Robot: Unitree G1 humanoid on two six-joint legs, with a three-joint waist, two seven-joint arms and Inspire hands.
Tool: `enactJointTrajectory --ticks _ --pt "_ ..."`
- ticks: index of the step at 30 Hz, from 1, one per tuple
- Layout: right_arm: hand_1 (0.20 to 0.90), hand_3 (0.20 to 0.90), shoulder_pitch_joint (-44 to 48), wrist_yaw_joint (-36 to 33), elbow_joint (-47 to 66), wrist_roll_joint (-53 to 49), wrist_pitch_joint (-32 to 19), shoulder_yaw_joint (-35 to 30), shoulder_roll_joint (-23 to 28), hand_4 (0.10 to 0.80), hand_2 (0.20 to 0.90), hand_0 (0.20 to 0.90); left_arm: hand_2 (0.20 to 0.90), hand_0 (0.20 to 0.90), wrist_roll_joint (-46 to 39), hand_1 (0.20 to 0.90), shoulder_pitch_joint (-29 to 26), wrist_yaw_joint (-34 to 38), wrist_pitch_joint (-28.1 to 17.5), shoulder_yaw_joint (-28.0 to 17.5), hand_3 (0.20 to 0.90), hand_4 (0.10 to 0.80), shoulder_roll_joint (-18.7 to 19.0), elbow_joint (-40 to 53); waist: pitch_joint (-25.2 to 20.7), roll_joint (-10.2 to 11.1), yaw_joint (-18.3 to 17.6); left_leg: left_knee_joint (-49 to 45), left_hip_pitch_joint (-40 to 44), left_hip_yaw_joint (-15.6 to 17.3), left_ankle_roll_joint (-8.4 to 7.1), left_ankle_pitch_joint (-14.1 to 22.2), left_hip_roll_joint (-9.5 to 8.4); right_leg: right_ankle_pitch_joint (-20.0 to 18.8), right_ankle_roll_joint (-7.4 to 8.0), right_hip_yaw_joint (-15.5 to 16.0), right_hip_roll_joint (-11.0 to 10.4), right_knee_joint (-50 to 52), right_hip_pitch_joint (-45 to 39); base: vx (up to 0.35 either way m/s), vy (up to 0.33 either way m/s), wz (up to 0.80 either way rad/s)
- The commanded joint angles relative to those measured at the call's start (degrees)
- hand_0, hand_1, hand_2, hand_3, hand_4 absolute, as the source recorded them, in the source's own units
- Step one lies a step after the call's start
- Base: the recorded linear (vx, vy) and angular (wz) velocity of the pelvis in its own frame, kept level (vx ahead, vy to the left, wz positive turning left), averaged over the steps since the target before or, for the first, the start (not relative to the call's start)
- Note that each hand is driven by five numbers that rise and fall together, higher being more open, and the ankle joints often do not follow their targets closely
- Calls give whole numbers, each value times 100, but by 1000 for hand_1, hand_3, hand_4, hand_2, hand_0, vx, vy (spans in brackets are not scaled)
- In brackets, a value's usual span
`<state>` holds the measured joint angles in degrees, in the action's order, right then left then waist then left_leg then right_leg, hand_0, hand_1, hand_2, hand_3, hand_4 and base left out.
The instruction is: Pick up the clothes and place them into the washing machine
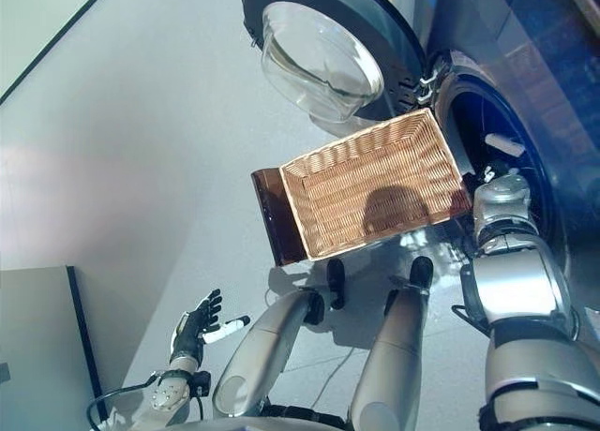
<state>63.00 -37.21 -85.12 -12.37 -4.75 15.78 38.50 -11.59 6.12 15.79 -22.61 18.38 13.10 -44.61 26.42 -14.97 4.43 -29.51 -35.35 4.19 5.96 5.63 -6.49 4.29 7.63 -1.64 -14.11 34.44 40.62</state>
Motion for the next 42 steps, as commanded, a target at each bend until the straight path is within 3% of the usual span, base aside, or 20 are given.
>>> enactJointTrajectory --ticks 1,3,4,6,7,8,13,15,18,23,33,38,39,42 --pt "900 900 689 -170 320 297 -389 374 718 800 900 900 900 900 93 900 463 236 -99 -216 900 800 391 49 -663 60 260 184 -346 -165 -485 -214 183 145 -733 407 393 -153 -181 -10 -39 23" --pt "900 900 537 6 117 27 -474 238 680 800 900 900 900 900 121 900 437 231 -56 -189 900 800 367 -67 -668 110 285 177 -359 -200 -487 -225 176 148 -733 454 386 -153 -201 47 -27 9" --pt "900 900 535 8 111 25 -474 241 680 800 900 900 900 900 122 900 438 231 -56 -186 900 800 367 -75 -697 123 289 123 -305 -256 -520 -26 152 336 -691 403 390 -86 -248 101 -18 2" --pt "900 900 388 113 119 -213 -583 71 530 800 900 900 900 900 93 900 399 227 -54 -184 900 800 376 -120 -684 173 316 110 -328 -269 -515 -30 148 339 -694 421 394 -71 -255 -9 -4 7" --pt "900 900 261 190 97 -318 -615 -2 460 800 900 900 900 900 100 900 349 222 -20 -181 900 800 383 -140 -635 183 328 125 -405 -221 -478 -221 174 153 -737 478 384 -120 -206 -16 0 11" --pt "900 900 229 189 79 -362 -642 -40 386 800 900 900 900 900 100 900 342 235 -30 -175 900 800 386 -183 -655 209 340 39 -361 -277 -506 1 146 358 -692 428 384 -31 -248 -22 7 10" --pt "900 900 -81 342 88 -943 -866 -399 -14 800 900 900 900 900 109 900 308 201 -25 -174 900 800 413 -124 -570 239 394 -93 -482 -295 -494 24 142 362 -698 443 355 28 -177 4 4 3" --pt "900 900 -266 488 164 -1411 -1027 -655 -216 800 900 900 900 900 110 900 308 177 -30 -194 900 800 435 -52 -547 234 425 -110 -520 -309 -492 22 132 376 -696 465 339 45 -162 0 0 0" --pt "900 900 -730 1008 584 -2916 -1517 -1262 -827 800 900 900 900 900 114 900 219 150 -13 -281 900 800 510 64 -469 227 479 -142 -574 -331 -491 19 117 426 -698 514 293 121 -114 -16 6 6" --pt "900 900 -777 1311 740 -4129 -1930 -1671 -1435 800 900 900 900 900 124 900 73 163 -20 -356 900 800 573 205 -392 174 640 -224 -673 -363 -487 27 65 479 -695 583 213 216 -66 -17 -5 11" --pt "900 900 -798 1479 1134 -4293 -1999 -1585 -1923 800 900 900 900 900 243 900 -199 332 -43 -478 900 800 677 380 -277 275 809 -330 -685 -482 -502 24 -23 562 -696 719 92 347 -150 -6 -11 15" --pt "900 900 -1027 1497 1361 -3927 -1860 -1369 -2103 800 900 900 900 900 180 900 -214 315 -26 -551 900 800 667 251 -374 504 836 -71 -267 -544 -510 2 23 469 -657 811 85 30 -593 39 3 9" --pt "900 900 -1124 1517 1401 -3899 -1834 -1359 -2158 800 900 900 900 900 167 900 -223 294 -3 -564 900 800 657 195 -375 541 832 62 -196 -496 -482 -208 55 252 -691 910 76 -137 -689 0 0 0" --pt "900 900 -1591 1655 1572 -3731 -1738 -1321 -2382 800 900 900 900 900 91 900 -207 160 57 -621 900 800 583 -83 -556 754 822 379 260 -534 -468 -243 87 127 -630 996 115 -570 -1216 121 -14 -3"
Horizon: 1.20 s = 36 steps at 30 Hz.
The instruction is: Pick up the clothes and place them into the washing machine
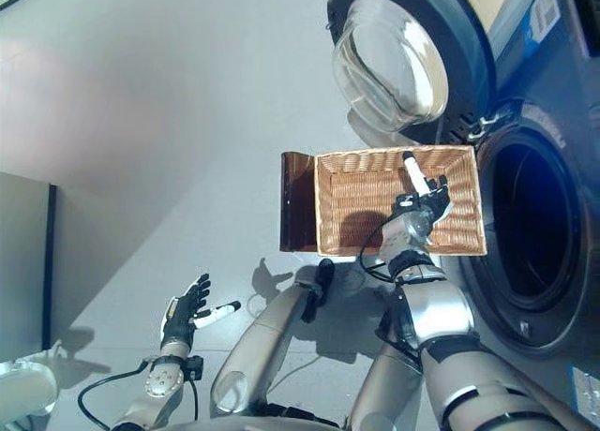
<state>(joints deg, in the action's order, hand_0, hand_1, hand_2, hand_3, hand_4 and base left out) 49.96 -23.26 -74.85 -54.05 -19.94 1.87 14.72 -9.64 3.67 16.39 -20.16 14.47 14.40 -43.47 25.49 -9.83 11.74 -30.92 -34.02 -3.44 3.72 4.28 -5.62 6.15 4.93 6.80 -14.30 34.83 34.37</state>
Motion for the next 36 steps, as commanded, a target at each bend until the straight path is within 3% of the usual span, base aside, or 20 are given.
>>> enactJointTrajectory --ticks 1,8,15,24,27,30,36 --pt "900 900 -504 299 630 568 -173 113 -78 800 900 900 900 900 -107 900 56 55 -159 -248 900 800 425 -297 -528 323 75 632 290 213 -248 -127 13 -101 -333 191 136 -782 -797 188 -42 -8" --pt "900 900 -2287 731 727 1398 170 40 -289 800 900 900 900 900 74 900 152 -479 49 -277 900 800 191 -1476 -1249 826 -150 1705 1484 111 -319 -391 122 -389 -126 559 254 -2020 -2115 177 -53 -2" --pt "900 900 -4222 1222 887 1968 360 -425 -510 800 900 900 900 900 272 900 250 -938 202 -650 900 800 -2 -2534 -2045 1115 -520 2397 2299 168 -375 -482 230 -487 -15 644 436 -2671 -2794 119 -48 -3" --pt "900 900 -5449 1585 -17 2867 654 -849 -600 800 900 900 900 900 679 900 364 -1220 337 -854 900 800 -175 -3371 -2794 1153 -770 2911 2927 403 -411 -569 360 -708 121 420 519 -3172 -3270 17 -33 -16" --pt "900 900 -5575 1283 -394 3814 812 -678 -484 800 900 900 900 900 666 900 364 -1315 393 -846 900 800 -273 -3545 -2995 1101 -850 3174 3020 464 -486 -705 398 -823 182 404 510 -3413 -3341 -20 -15 -8" --pt "900 900 -5593 928 -583 4958 999 -237 -389 800 900 900 900 900 790 900 293 -1294 494 -753 900 800 -333 -3615 -2948 1059 -897 3141 3179 492 -481 -707 424 -760 146 394 508 -3296 -3450 -54 -30 -2" --pt "900 900 -5702 907 -865 5700 1236 -8 -300 800 900 900 900 900 1034 900 247 -1407 621 -622 900 800 -454 -3748 -3008 1045 -993 3031 3370 484 -434 -581 414 -670 130 355 488 -3145 -3627 7 -12 -2"
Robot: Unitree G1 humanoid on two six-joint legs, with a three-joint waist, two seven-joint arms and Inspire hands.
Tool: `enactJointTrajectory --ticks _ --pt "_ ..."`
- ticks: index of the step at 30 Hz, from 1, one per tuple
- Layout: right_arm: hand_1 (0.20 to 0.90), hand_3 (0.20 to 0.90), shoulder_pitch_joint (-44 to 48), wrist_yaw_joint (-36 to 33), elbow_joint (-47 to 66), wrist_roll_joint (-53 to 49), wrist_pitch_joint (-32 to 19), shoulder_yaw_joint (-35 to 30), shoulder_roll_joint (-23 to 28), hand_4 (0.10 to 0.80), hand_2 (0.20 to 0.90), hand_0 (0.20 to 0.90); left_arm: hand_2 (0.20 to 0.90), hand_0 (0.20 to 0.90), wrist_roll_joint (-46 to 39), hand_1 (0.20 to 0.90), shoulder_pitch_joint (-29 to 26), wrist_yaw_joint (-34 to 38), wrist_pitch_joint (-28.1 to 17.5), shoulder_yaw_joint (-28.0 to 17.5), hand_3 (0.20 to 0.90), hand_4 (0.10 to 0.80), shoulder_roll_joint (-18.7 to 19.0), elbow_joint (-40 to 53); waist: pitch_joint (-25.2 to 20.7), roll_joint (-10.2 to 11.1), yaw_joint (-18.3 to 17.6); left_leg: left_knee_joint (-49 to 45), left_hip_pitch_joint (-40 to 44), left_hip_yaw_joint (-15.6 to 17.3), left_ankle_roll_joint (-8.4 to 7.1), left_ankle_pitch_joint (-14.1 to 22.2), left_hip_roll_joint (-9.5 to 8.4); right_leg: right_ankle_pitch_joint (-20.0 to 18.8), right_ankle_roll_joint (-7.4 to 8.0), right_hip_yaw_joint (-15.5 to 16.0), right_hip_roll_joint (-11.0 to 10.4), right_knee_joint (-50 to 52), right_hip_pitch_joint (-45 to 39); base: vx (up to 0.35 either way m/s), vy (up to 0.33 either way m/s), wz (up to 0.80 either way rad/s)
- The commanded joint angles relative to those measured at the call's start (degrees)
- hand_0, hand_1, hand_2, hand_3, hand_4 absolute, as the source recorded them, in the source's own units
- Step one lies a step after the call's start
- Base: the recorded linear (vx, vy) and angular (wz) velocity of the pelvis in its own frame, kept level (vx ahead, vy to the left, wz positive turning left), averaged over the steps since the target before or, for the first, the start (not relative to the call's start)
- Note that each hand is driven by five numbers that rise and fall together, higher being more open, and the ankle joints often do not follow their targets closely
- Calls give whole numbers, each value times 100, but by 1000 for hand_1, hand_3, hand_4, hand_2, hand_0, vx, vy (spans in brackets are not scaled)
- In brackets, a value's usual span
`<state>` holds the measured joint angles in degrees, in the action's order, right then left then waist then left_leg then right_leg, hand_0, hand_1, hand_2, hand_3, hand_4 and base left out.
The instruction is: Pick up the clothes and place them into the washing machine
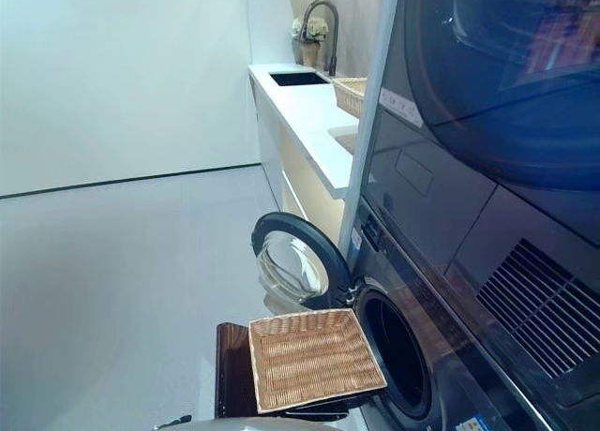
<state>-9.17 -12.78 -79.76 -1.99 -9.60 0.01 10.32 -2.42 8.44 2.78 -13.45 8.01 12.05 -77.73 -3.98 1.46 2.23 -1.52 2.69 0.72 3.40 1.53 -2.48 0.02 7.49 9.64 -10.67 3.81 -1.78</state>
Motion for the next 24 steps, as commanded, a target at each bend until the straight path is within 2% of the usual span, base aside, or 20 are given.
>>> enactJointTrajectory --ticks 1,7,15,24 --pt "900 900 286 -228 -497 669 317 165 187 800 900 900 900 900 394 900 -301 -40 15 68 900 800 -244 -337 -126 -86 -56 63 -257 77 -394 -270 107 -27 -125 50 118 -15 -63 0 0 0" --pt "900 900 479 -283 -446 609 335 196 163 800 900 900 900 900 495 900 -442 49 54 251 900 800 -237 -185 -283 -93 -76 34 -150 72 -406 -197 152 41 -136 25 128 -27 -158 9 -14 -2" --pt "900 900 487 -596 185 461 143 345 36 800 900 900 900 900 284 900 -457 442 -183 300 900 800 -195 179 -289 -54 -68 -53 -95 44 -416 -158 198 144 -169 -6 186 19 -224 0 -3 -1" --pt "900 900 531 -722 81 415 126 401 11 800 900 900 900 900 234 900 -477 509 -207 374 900 800 -228 147 -322 -39 -58 -71 -91 29 -431 -142 227 190 -183 10 214 15 -267 -5 -5 -2"
